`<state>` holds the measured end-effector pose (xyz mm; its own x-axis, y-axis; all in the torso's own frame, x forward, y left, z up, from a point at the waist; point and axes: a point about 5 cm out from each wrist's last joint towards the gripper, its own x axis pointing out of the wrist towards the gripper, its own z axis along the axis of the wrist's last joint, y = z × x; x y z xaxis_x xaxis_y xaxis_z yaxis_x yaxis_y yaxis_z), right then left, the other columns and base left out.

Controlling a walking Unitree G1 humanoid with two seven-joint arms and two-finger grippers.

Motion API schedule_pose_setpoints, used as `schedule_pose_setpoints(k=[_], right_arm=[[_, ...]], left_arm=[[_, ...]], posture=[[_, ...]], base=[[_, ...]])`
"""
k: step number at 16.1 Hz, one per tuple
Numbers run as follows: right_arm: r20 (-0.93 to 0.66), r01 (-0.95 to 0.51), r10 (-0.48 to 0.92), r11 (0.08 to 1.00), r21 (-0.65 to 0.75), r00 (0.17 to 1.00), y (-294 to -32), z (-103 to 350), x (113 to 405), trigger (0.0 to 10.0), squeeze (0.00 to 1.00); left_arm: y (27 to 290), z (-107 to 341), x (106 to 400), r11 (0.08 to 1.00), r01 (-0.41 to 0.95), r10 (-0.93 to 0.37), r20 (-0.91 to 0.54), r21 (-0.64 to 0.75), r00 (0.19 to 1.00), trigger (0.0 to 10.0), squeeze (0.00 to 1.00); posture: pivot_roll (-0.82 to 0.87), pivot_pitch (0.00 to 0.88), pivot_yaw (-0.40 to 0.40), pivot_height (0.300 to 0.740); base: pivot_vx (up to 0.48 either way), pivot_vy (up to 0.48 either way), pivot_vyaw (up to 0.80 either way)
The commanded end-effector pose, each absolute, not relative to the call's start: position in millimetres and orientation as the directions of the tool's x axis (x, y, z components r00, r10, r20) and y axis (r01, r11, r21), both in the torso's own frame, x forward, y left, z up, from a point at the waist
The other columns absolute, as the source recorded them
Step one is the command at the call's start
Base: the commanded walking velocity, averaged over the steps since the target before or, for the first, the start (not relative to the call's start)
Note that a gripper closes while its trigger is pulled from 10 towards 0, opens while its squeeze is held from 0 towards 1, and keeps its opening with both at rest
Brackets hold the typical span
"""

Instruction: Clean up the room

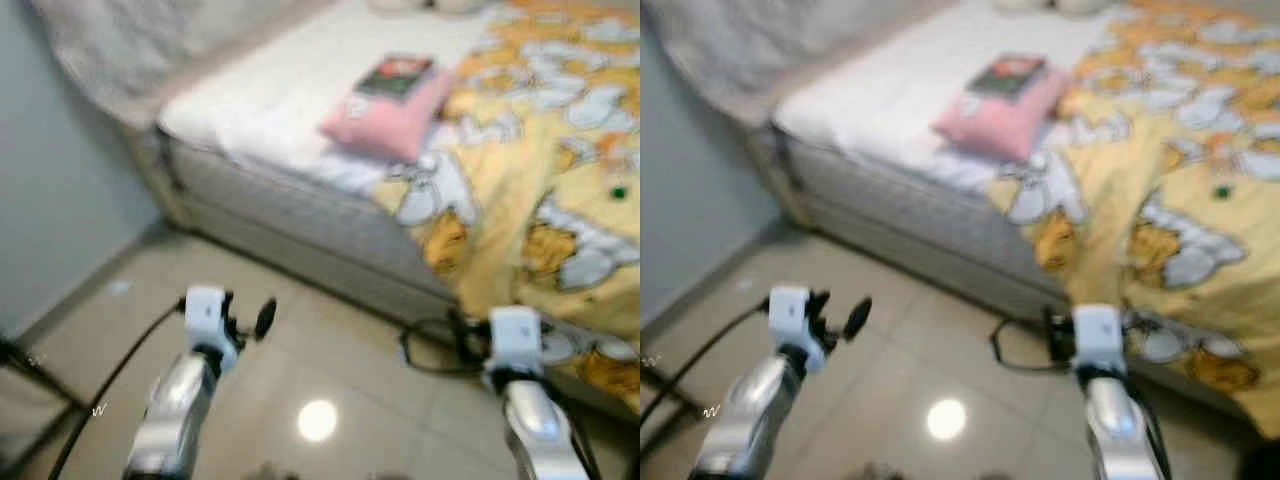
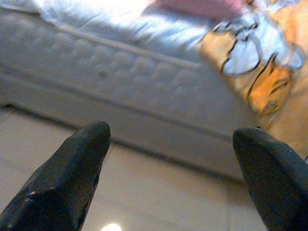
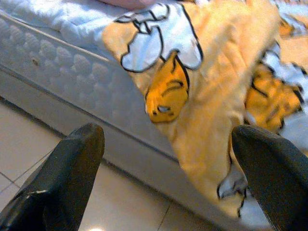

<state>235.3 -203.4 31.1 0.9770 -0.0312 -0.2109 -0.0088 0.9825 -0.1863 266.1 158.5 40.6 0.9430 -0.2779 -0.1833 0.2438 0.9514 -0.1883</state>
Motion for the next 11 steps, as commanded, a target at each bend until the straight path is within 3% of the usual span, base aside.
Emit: schedule_pose_setpoints(k=[1,3,6,8,11], right_arm=[[-0.194,-0.060,0.025,0.982,-0.179,0.981,-190.3,33.8,242.4,10.0,0.00],[-0.164,-0.067,0.038,0.982,-0.176,0.986,-186.6,43.6,254.3,10.0,0.00],[-0.173,-0.100,0.067,0.977,-0.188,0.983,-191.8,50.2,261.7,10.0,0.00],[-0.183,-0.098,0.063,0.977,-0.191,0.981,-193.4,49.3,264.4,10.0,0.00],[-0.175,-0.061,0.032,0.985,-0.163,0.984,-184.0,46.1,265.4,10.0,0.00]], left_arm=[[163.4,44.4,272.2,0.960,0.194,-0.228,-0.162,-0.204,0.960,10.0,0.00],[160.9,50.2,280.3,0.957,0.105,-0.148,-0.141,-0.271,0.979,10.0,0.00],[135.0,49.4,273.4,0.962,0.203,-0.229,-0.136,-0.183,0.964,10.0,0.00],[125.9,51.6,276.1,0.957,0.227,-0.252,-0.132,-0.182,0.959,10.0,0.00],[125.0,64.0,284.9,0.956,0.256,-0.271,-0.101,-0.143,0.957,10.0,0.00]], posture=[[-0.18,0.000,0.067,0.732],[-0.17,0.000,0.015,0.732],[-0.17,0.000,-0.068,0.732],[-0.16,0.000,-0.054,0.732],[-0.17,0.000,0.001,0.732]], base=[[0.000,0.000,0.00],[0.000,0.000,0.00],[0.000,0.000,0.00],[0.148,-0.187,0.00],[0.314,-0.361,-0.78]])
